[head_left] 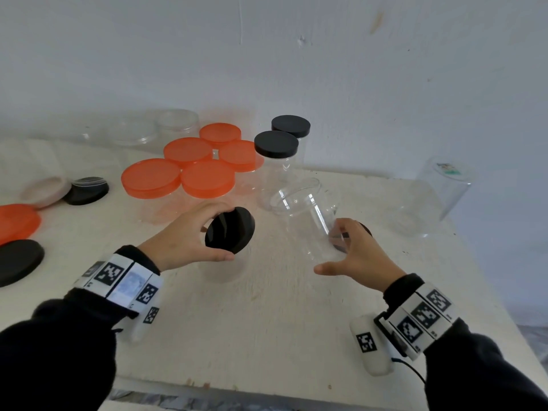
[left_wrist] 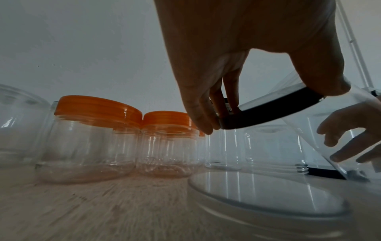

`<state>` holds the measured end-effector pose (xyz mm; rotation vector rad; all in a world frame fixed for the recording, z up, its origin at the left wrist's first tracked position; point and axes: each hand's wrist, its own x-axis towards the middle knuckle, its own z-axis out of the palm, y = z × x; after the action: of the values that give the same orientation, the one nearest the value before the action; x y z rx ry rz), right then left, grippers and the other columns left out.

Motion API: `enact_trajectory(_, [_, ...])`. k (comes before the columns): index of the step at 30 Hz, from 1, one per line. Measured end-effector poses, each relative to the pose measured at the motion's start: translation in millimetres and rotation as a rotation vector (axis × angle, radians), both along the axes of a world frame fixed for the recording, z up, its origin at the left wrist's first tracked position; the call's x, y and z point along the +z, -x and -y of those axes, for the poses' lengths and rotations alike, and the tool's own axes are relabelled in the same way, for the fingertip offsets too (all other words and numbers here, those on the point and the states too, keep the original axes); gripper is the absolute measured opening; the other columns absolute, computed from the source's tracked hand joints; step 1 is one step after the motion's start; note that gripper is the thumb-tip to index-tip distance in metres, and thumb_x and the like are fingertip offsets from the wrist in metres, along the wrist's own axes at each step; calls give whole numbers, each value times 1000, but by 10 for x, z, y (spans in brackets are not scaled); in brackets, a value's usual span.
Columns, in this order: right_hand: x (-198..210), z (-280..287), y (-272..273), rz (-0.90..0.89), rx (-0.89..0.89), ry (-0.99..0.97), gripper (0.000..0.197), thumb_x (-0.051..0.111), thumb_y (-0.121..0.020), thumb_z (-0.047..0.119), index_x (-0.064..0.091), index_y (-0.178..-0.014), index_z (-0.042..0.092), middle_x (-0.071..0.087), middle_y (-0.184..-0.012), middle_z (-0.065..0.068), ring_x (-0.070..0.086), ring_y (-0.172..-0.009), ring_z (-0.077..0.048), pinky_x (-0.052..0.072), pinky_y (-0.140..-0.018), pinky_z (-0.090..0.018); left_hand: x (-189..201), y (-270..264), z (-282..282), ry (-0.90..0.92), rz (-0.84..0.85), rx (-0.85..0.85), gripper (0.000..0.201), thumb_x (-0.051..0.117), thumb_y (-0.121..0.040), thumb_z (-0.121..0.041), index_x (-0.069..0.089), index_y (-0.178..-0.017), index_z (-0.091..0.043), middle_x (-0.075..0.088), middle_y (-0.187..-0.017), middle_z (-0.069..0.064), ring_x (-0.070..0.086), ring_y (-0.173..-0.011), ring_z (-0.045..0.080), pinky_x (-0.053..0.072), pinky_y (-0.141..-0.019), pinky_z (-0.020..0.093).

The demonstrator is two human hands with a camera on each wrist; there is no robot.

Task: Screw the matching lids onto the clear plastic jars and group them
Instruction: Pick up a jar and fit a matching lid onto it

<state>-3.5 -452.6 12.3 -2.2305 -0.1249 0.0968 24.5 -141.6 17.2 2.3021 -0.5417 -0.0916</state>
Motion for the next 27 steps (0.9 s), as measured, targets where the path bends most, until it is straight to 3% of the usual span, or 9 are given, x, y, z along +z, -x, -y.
enact_trajectory(3, [-25, -20, -17, -95, 30, -76, 74, 87, -60, 16, 37, -115, 20, 44, -119, 7, 46, -115, -12, 48, -91, -29, 23, -7, 47, 82, 11, 10, 92, 69, -50, -62, 41, -133, -32, 42, -125, -26, 39, -116, -13, 39, -86, 13])
enact_trajectory(6, [-70, -49, -30, -154, 55, -124, 79, 84, -64, 15, 28, -119, 23, 43, -127, 3, 44, -121, -14, 42, -84, -22, 67, 5, 111, 196, 12, 15, 87, 71, -52, -60, 41, -130, -35, 45, -127, -22, 43, -117, -9, 41, -87, 13])
enact_trajectory(10, [-113, -79, -34, -169, 85, -126, 93, 84, -65, 16, 18, -131, 25, 43, -131, 3, 44, -122, -13, 37, -89, -24, 146, 30, 232, 312, 33, -3, 81, 73, -55, -58, 40, -128, -41, 45, -132, -18, 44, -120, -4, 43, -91, 15])
enact_trajectory(12, [-109, -93, -28, -170, 107, -144, 94, 82, -67, 15, 15, -131, 25, 41, -132, 5, 43, -123, -12, 37, -92, -25, 181, 36, 301, 360, 56, -12, 80, 72, -59, -52, 39, -130, -38, 44, -134, -15, 42, -124, -1, 43, -94, 19])
enact_trajectory(15, [-86, -119, -15, -174, 121, -180, 93, 82, -68, 21, 18, -136, 23, 39, -132, 10, 41, -123, -8, 36, -95, -23, 232, 33, 394, 406, 67, -32, 82, 72, -63, -46, 37, -135, -28, 43, -137, -11, 41, -128, 4, 41, -100, 29])
enact_trajectory(20, [-32, -194, -11, -100, 104, -155, 83, 83, -65, 26, 32, -130, 26, 40, -129, 11, 44, -117, -7, 43, -78, -8, 336, 40, 558, 426, 127, -56, 76, 70, -66, -43, 40, -133, -24, 44, -135, -8, 42, -126, 5, 42, -102, 29])
enact_trajectory(24, [-35, -256, -20, -66, 103, -179, 88, 85, -63, 22, 28, -129, 27, 42, -120, 15, 46, -116, -9, 45, -80, -11, 418, 36, 680, 414, 164, -88, 65, 67, -68, -47, 45, -127, -29, 48, -130, -9, 45, -122, 4, 42, -101, 30])
enact_trajectory(27, [-36, -289, -31, -65, 119, -197, 89, 86, -62, 23, 28, -130, 29, 43, -123, 14, 46, -118, -9, 46, -88, -19, 458, 30, 760, 376, 204, -127, 68, 65, -68, -48, 48, -128, -20, 50, -127, -5, 46, -120, 5, 41, -101, 26])
